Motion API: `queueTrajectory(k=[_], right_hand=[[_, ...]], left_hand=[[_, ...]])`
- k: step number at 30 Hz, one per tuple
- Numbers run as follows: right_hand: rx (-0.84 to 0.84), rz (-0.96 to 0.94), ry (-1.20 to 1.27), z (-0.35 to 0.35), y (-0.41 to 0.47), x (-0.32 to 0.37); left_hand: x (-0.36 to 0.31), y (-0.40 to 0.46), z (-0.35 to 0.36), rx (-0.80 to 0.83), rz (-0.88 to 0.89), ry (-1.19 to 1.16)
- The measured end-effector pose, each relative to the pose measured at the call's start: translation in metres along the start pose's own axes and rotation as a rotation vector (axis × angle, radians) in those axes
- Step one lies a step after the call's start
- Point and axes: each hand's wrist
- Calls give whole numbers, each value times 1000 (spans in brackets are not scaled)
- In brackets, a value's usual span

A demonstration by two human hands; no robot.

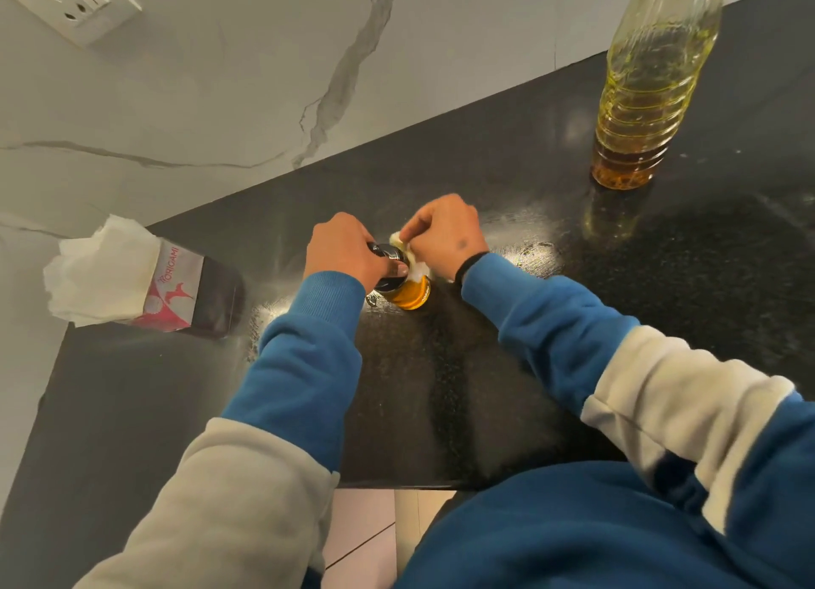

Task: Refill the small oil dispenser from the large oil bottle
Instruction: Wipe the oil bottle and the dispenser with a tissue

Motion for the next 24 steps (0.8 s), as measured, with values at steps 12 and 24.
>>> queueTrajectory(k=[12, 24], right_hand=[[132, 25, -170, 4, -11, -44], [64, 110, 62, 6, -21, -38]], left_hand=[[27, -19, 30, -2, -26, -478], [32, -25, 104, 28, -144, -890]])
Point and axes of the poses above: each hand's wrist, its own y-axis towards the middle knuckle, its own z-axis out of the palm, x = y × z, and after that the axes turned 11 degrees about -z, right-handed
